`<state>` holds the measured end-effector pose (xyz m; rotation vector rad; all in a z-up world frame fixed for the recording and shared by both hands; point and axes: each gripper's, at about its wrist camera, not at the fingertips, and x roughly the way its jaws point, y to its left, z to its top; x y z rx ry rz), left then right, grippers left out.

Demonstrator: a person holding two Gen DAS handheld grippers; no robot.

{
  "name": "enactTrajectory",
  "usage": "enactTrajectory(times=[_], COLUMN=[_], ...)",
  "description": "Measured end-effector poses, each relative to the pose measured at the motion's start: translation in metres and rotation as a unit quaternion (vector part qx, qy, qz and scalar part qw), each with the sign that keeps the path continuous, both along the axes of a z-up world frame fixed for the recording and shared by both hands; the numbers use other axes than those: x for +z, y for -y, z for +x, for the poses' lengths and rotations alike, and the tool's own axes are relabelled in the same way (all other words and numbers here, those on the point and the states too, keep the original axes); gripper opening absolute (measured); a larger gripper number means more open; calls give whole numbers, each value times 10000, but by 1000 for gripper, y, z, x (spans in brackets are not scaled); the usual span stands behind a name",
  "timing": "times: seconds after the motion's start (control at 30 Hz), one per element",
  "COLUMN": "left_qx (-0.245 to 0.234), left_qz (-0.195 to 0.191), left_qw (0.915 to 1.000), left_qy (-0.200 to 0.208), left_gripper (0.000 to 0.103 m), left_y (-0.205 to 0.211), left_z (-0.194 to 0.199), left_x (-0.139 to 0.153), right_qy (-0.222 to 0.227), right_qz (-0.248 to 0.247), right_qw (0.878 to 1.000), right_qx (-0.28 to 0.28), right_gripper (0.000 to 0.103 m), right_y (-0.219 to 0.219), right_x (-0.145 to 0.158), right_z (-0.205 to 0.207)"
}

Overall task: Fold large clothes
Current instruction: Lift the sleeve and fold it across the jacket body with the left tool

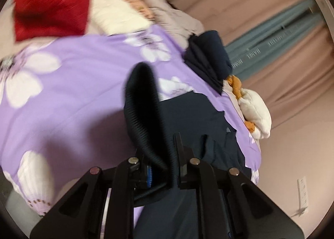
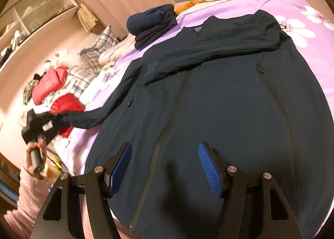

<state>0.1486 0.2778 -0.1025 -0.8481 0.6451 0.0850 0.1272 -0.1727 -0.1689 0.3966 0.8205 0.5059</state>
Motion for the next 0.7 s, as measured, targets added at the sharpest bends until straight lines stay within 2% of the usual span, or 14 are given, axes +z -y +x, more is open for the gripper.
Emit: enactTrajectory(times=[0.23, 0.4, 0.53, 0.7], left_qx=[-514, -1070, -1798, -2509], left_qz=[639, 989, 1396, 1749], left_qw=[9966, 9887, 9726, 9515], left_qy=[120, 348, 465, 344], left_gripper=[13, 13, 13, 14], left_y=[78, 153, 236, 326], left_z=[56, 103, 140, 180], left_x=[52, 86, 105, 95], right_qy=[75, 169, 223, 125], right_qz=[479, 625, 669, 734], right_qw=[9986, 9972, 9963, 9951], right_qx=[-194, -381, -488, -653], right_gripper=[66, 66, 66, 66], right_y=[30, 52, 64, 77], right_x=[-4, -9, -14, -21], right_z=[1, -5, -8, -6])
